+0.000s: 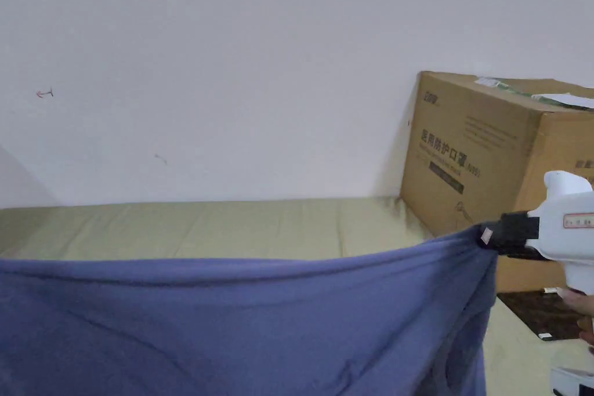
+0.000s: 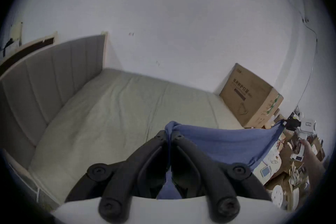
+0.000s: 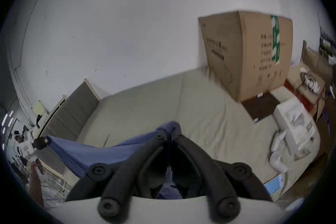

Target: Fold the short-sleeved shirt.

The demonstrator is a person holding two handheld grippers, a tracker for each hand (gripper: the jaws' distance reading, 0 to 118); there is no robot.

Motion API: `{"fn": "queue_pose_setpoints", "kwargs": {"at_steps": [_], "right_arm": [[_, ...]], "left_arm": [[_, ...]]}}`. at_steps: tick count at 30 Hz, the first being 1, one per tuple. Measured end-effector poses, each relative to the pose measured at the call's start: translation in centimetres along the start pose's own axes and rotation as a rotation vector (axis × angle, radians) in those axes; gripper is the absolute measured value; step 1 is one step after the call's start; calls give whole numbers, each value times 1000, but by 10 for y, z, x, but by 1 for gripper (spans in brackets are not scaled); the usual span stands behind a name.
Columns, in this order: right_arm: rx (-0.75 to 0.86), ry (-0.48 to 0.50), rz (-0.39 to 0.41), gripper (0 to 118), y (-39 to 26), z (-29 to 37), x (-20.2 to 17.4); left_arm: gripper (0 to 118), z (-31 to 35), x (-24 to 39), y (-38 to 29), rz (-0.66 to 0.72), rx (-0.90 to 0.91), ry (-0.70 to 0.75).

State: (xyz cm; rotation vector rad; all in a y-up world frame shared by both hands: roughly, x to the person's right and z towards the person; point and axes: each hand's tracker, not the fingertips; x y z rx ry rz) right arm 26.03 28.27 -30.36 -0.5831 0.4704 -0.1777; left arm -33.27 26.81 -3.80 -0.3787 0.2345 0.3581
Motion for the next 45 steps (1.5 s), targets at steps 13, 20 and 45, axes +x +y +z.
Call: {"fn": "queue_pose_setpoints", "kwargs": {"at_steps": [13, 20, 45], "right_arm": [[154, -42, 119, 1, 136, 4, -46], [203, -62, 154, 1, 187, -44, -74], [-320, -107, 96, 1, -99, -272, 13]], "left_arm": [[2, -19, 35, 116, -103, 118, 33], [2, -59, 47, 161, -140, 187, 114], [2, -223, -61, -94, -62, -366, 173]]}}
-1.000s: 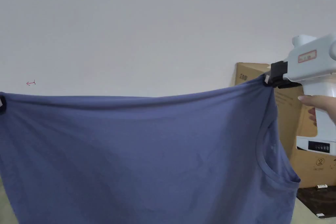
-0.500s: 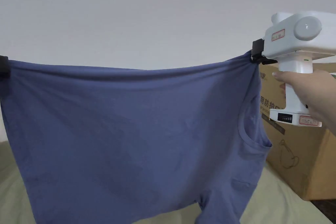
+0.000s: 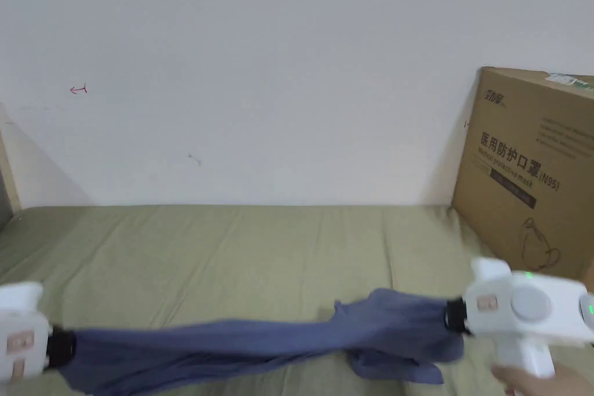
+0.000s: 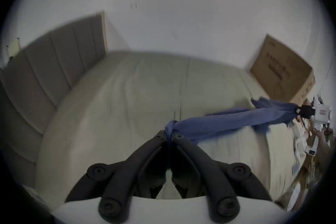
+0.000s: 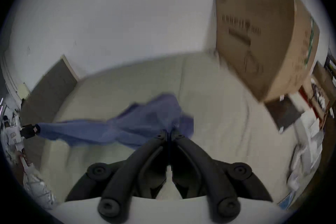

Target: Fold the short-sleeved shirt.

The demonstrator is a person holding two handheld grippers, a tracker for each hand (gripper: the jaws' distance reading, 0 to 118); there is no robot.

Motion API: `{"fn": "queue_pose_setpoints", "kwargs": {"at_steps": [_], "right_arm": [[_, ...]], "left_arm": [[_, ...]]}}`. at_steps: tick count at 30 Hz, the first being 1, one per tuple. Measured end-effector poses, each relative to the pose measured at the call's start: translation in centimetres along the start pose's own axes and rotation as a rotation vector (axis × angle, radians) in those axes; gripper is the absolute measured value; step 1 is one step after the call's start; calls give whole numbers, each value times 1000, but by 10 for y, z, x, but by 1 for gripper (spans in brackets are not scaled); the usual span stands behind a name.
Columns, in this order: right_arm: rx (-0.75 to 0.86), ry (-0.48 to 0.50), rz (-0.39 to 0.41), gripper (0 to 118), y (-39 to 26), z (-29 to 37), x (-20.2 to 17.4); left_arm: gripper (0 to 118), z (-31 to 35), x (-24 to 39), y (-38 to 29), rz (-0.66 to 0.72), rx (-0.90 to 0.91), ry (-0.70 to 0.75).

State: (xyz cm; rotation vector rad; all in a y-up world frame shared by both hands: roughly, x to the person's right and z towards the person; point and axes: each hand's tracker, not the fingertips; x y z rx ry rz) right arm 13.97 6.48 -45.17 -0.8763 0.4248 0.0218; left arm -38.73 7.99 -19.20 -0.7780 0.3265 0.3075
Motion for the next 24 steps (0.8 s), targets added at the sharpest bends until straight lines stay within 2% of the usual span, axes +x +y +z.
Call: {"fn": "queue_pose_setpoints", "kwargs": {"at_steps": [2, 4, 6, 7, 11, 14, 18, 22, 24], "right_arm": [[-76, 19, -12, 1, -56, -3, 18], [-123, 34, -65, 1, -104, 5, 35], [-141, 72, -100, 1, -144, 28, 51], [-132, 94, -126, 1, -164, 43, 58], [-140, 82, -128, 1, -223, 102, 73], [-176, 101, -192, 1, -258, 132, 76], [-185, 52, -134, 1, -284, 155, 62], [-192, 45, -136, 1, -288, 160, 49], [-203, 21, -111, 1, -286, 159, 45]], "left_arm": [[2, -3, -9, -54, 19, -90, -25], [2, 6, -14, -100, 25, -161, -43], [2, 24, -17, -143, -24, -193, -39], [2, 40, -20, -161, 0, -184, -52], [2, 88, -37, -207, 103, -205, -59], [2, 119, -36, -227, 97, -201, -61], [2, 144, -29, -237, 112, -196, -58], [2, 136, -42, -244, 108, -190, -47], [2, 134, -47, -246, 97, -193, -41]]}}
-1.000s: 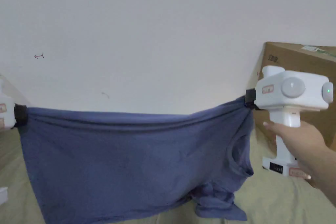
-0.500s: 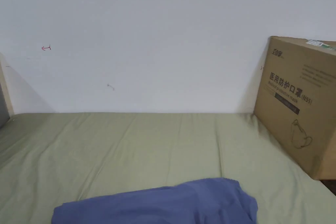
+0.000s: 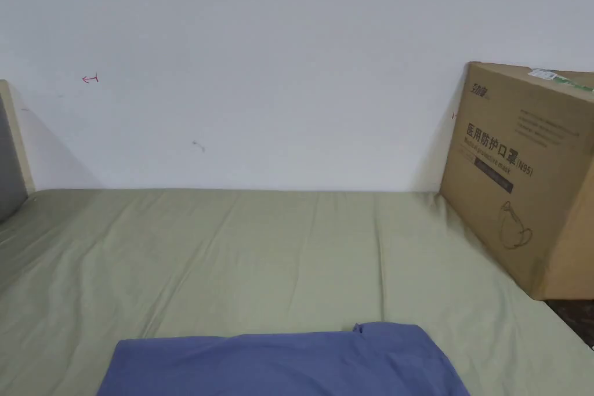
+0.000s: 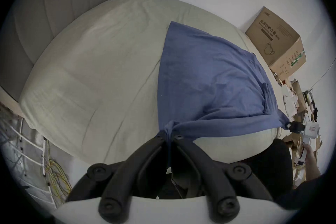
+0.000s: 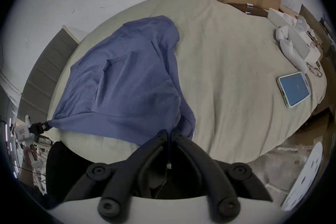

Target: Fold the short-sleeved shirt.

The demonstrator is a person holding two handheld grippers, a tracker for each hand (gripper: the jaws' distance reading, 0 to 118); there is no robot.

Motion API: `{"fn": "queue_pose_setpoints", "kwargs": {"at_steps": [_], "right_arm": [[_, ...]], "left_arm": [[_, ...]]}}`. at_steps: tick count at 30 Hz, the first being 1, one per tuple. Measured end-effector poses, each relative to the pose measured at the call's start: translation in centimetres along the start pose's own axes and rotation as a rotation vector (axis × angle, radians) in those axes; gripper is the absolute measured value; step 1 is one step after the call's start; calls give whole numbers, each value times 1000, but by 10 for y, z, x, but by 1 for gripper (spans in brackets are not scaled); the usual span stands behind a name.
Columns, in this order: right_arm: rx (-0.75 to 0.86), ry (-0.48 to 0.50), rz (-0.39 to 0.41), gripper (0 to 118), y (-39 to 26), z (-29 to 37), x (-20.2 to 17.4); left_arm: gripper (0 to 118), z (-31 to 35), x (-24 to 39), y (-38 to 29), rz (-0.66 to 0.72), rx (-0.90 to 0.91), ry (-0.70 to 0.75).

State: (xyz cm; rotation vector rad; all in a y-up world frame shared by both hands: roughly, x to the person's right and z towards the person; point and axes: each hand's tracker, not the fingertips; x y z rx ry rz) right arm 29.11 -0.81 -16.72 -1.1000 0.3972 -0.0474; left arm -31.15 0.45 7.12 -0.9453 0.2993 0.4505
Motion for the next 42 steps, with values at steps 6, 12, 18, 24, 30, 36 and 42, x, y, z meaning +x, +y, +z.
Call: {"fn": "queue_pose_setpoints", "kwargs": {"at_steps": [6, 12, 18, 24, 30, 36, 42], "right_arm": [[6, -15, -79, 6, 7, -7, 3], [47, -99, -97, 104, 13, 6, -3], [213, -39, -66, 104, 37, 41, -37], [401, 145, -26, 0, 78, 62, -84], [410, 202, 0, 0, 126, 45, -101], [361, 247, 29, 0, 153, 11, -99], [276, 220, 79, 0, 156, -26, -98]], "left_arm": [[3, -13, 6, 4, 66, 10, 26], [97, -10, 14, 10, 50, 31, 27], [97, 10, 34, 29, 24, 143, -36], [14, 54, 109, 68, -115, 339, -86], [0, 27, 109, 153, -94, 319, -171], [2, -85, 89, 263, -105, 85, -48], [113, -193, 50, 312, -74, -65, 40]]}}
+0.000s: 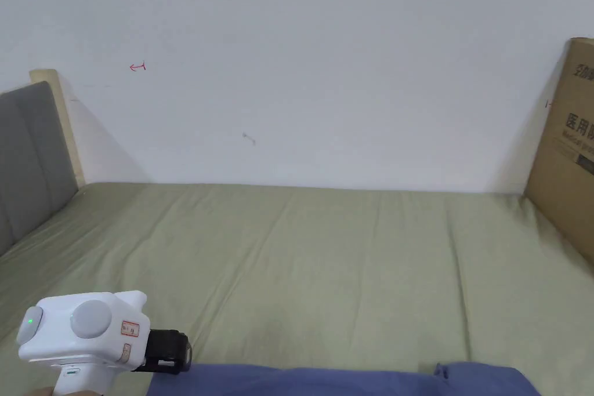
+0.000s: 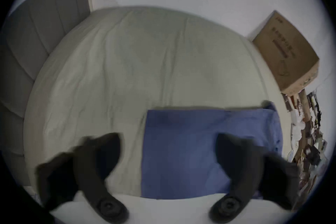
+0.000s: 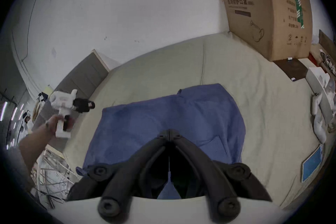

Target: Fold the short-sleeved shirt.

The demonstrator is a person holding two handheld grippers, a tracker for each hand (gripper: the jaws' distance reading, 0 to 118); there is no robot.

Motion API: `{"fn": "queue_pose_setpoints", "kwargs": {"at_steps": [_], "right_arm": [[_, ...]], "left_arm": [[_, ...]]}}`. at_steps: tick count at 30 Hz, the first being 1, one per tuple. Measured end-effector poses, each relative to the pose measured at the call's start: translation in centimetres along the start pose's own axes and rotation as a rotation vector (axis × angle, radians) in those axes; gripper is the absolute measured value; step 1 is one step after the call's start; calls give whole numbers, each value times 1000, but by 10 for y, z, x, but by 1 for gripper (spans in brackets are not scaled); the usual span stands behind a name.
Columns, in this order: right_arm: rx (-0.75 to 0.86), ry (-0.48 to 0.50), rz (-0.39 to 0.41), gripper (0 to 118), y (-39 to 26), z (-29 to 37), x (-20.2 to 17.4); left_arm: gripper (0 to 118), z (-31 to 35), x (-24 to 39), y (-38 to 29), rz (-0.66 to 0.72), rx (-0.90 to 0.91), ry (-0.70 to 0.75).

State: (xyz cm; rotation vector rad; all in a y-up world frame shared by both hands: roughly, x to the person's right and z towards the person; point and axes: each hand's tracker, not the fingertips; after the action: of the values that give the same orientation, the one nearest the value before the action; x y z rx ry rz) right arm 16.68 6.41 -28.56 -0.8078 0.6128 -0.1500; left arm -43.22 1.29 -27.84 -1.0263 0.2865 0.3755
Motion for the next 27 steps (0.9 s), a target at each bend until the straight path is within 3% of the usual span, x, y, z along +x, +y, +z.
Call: {"fn": "queue_pose_setpoints", "kwargs": {"at_steps": [9, 10, 13, 16, 18, 21, 22, 23, 24, 25, 27], "right_arm": [[-64, -37, -22, 0, -7, -22, 21], [-65, -40, -25, 0, -7, -22, 21], [-52, -50, -14, 0, -7, -23, 26], [39, -103, 11, 0, -4, -19, 28], [48, -45, -40, 0, 8, -23, 38], [32, -22, -142, 0, 40, -43, 60], [25, -37, -166, 30, 53, -52, 67], [4, -69, -176, 75, 68, -65, 75], [-30, -100, -178, 109, 81, -81, 81], [-86, -124, -176, 117, 94, -101, 88], [-100, -142, -173, 117, 119, -132, 101]], "left_arm": [[113, -99, -14, 4, -23, -136, 53], [118, -102, -12, 0, -56, -121, 53], [118, -100, -8, -6, -13, -73, 82], [116, -98, -3, 3, -42, -139, 101], [98, -84, 2, 3, -76, -104, 111], [11, -45, 11, -9, -118, 20, 68], [5, -35, 12, -12, -80, 9, -47], [5, -24, 15, -18, -68, 21, -38], [5, -13, 18, -23, -67, 35, -35], [5, -1, 24, -24, -91, 55, -31], [5, 23, 30, -30, -135, 105, -57]]}}
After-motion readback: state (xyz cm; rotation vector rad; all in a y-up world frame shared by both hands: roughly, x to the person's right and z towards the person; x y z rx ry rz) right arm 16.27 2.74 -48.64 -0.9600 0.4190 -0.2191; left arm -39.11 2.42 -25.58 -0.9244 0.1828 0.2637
